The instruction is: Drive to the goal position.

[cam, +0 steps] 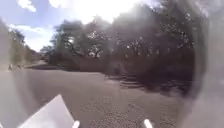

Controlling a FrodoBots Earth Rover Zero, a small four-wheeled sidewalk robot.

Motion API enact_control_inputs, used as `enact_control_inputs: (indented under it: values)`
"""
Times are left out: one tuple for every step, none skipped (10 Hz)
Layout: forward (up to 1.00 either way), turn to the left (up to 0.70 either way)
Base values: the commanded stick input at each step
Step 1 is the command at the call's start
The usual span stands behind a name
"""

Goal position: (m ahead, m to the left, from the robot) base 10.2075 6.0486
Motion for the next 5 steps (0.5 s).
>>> enact_control_inputs:
  values:
    - [0.5,0.0]
    - [0.5,0.0]
    - [0.5,0.0]
    - [0.5,0.0]
    - [0.5,0.0]
